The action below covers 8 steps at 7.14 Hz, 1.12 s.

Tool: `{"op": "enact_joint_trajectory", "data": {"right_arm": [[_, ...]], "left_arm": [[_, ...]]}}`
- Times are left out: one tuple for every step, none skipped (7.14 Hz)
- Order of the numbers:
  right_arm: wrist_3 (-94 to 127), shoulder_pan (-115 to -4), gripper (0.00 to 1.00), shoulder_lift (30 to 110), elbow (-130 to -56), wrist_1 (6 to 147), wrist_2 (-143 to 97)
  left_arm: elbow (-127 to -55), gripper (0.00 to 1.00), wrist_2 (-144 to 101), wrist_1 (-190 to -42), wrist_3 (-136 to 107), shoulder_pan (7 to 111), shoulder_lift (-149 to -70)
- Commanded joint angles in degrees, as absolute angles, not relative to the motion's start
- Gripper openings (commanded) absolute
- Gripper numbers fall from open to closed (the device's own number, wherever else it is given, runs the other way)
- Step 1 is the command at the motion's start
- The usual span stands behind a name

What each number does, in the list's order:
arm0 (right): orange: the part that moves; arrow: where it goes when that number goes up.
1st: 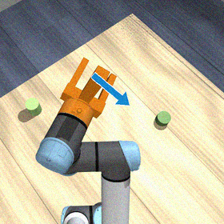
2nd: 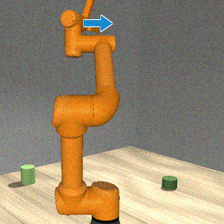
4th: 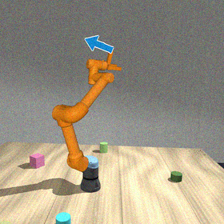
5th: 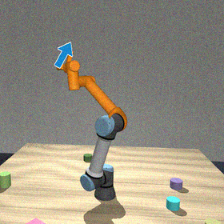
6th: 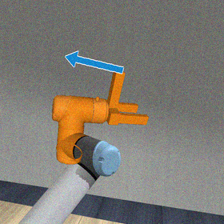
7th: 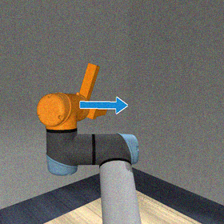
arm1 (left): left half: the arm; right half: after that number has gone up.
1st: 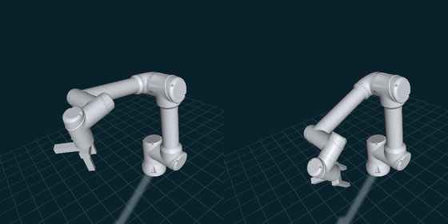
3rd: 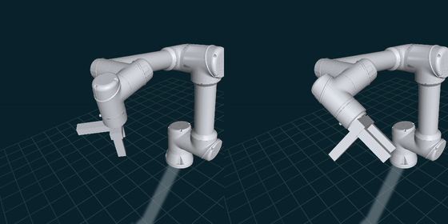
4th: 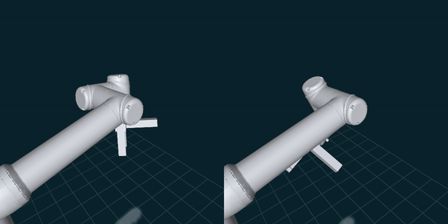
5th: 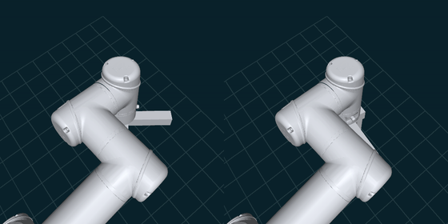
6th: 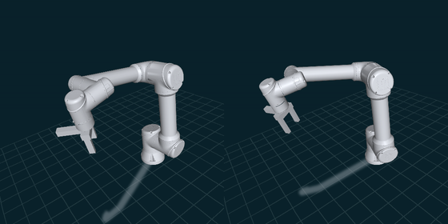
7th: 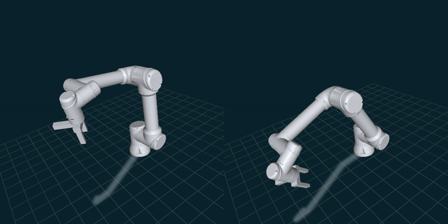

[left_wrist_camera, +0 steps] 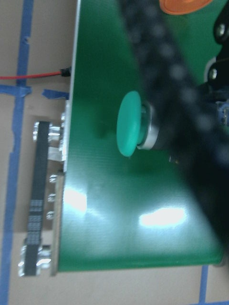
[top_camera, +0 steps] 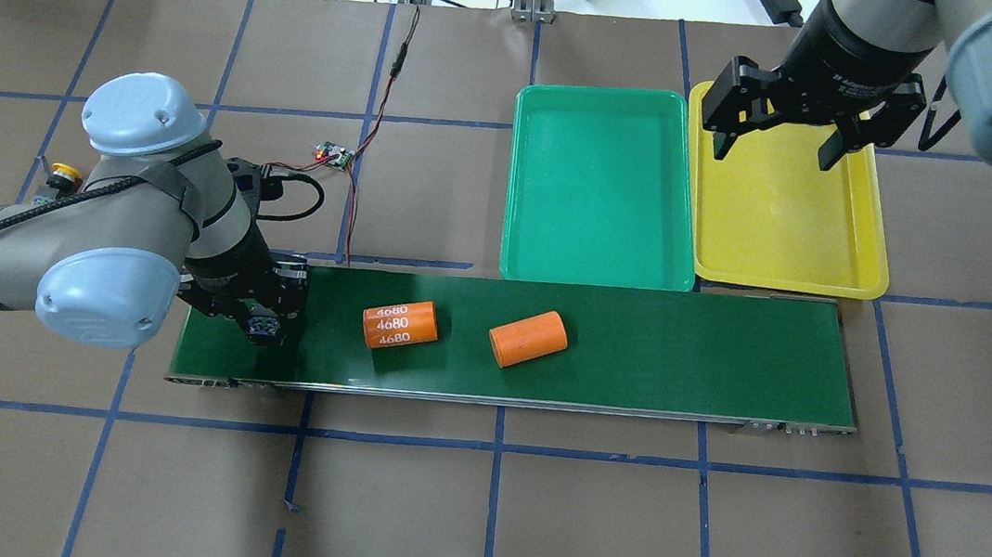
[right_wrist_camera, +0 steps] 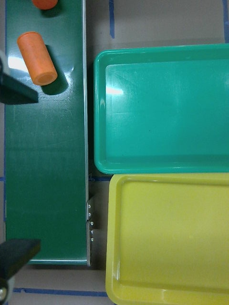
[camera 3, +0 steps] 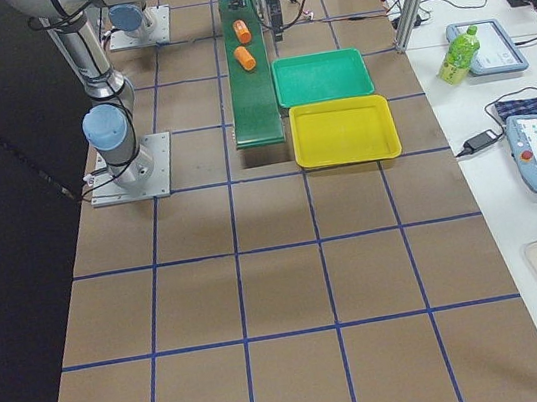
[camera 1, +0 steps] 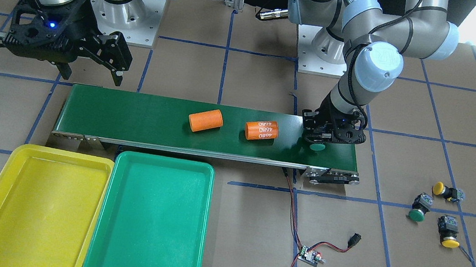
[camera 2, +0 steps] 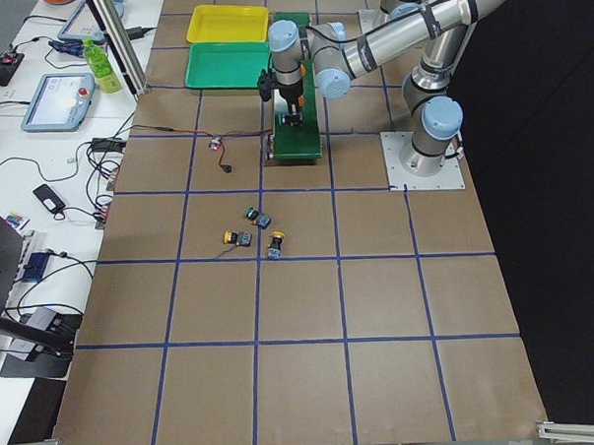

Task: Sort buttons by color to trays
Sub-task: 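Place the green-capped button on the belt and withdraw the left gripper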

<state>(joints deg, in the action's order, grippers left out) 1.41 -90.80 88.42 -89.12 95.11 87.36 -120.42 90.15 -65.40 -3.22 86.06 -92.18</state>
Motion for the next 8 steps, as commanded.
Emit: {"op": "enact_joint_trajectory", "data": {"right_arm": [[1.41,-90.79,1.0,88.42,-89.12,95.01,87.36],[1.41,-90.79,1.0,88.42,-89.12,95.01,87.36],[1.41,-90.62,1.0,88.33,-89.12,95.01,87.45],[1.32,-90.53,1.0,88.33,-89.12,94.92,87.54],[1.14,-90.53,1.0,88.33,-89.12,94.92,87.71],[1.23,-90.61,1.0,88.5,-89.12,95.1,87.45],[1.23,-90.7,1.0,88.33,-89.12,95.01,87.36],[1.23,-90.7,1.0,88.33,-89.12,95.18,87.28]], "left_arm": [[-119.19,1.0,90.7,-64.86,-2.21,84.82,-91.59],[-116.4,1.0,90.79,-65.73,0.59,82.2,-91.58],[-111.67,1.0,90.79,-67.92,5.4,77.91,-92.71],[-107.01,1.0,90.7,-70.11,12.24,73.61,-94.46],[-103.4,1.0,90.79,-70.05,19.18,69.82,-97.44],[-101.62,1.0,90.7,-69.27,24.56,67.78,-101.04],[-100.73,1.0,90.79,-66.21,28.18,66.11,-104.55],[-100.46,1.0,90.88,-62.35,33.69,63.66,-107.2]]}}
